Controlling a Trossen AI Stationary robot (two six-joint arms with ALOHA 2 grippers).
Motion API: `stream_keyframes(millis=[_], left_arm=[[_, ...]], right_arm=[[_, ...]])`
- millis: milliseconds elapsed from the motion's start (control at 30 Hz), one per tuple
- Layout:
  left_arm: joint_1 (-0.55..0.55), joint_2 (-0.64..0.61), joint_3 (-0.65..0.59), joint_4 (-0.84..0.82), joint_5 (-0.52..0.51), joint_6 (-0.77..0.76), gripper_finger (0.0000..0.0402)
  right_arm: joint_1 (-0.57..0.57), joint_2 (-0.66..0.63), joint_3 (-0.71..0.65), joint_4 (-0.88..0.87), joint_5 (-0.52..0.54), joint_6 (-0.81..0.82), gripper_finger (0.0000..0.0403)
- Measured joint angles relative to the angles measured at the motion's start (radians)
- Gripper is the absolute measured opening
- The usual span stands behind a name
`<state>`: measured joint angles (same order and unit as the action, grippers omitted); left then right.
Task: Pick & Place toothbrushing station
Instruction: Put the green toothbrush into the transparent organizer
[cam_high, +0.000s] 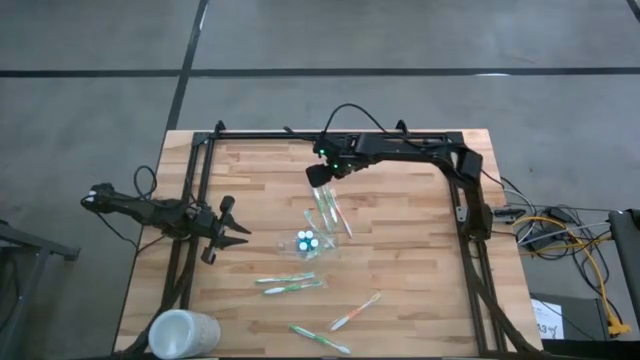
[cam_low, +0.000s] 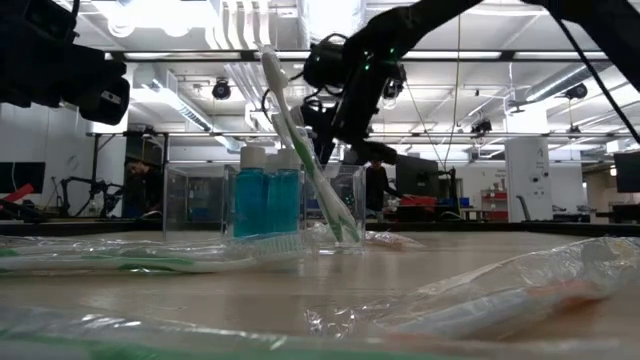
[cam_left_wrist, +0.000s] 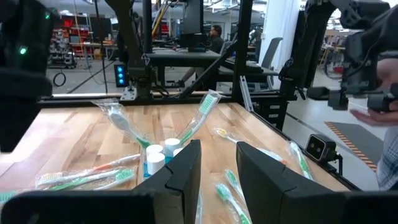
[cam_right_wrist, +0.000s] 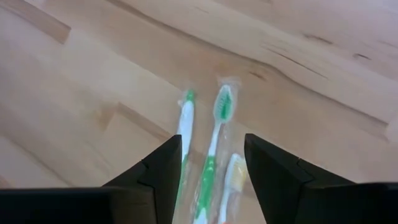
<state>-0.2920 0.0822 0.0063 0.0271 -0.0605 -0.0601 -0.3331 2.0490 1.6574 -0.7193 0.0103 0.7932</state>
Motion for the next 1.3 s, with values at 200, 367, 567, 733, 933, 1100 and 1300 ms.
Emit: stream_keyframes(millis=[200, 367, 567, 733, 933, 1100, 1300], left_arm=[[0.0, 0.0, 0.0, 0.0, 0.0, 0.0, 0.0108], [0.0, 0.0, 0.0, 0.0, 0.0, 0.0, 0.0108], [0.0, 0.0, 0.0, 0.0, 0.0, 0.0, 0.0108], [0.0, 0.0, 0.0, 0.001, 0.0, 0.0, 0.0108], [0.0, 0.0, 0.0, 0.001, 0.0, 0.0, 0.0108], [0.0, 0.0, 0.0, 0.001, 0.0, 0.0, 0.0108], [0.0, 0.0, 0.0, 0.001, 0.0, 0.0, 0.0108]], right_arm=[[-0.009, 0.071, 0.056, -0.001, -0.019, -0.041, 0.017], [-0.02, 0.101, 0.076, -0.001, -0.021, -0.03, 0.0167], [-0.029, 0.116, 0.074, -0.003, -0.019, -0.029, 0.0166], [-0.033, 0.122, 0.072, -0.003, -0.019, -0.035, 0.0161], [-0.031, 0.122, 0.063, -0.002, -0.06, -0.035, 0.0161], [-0.031, 0.122, 0.054, -0.003, -0.073, -0.037, 0.0158], [-0.031, 0.12, 0.054, -0.003, -0.083, -0.035, 0.0155]])
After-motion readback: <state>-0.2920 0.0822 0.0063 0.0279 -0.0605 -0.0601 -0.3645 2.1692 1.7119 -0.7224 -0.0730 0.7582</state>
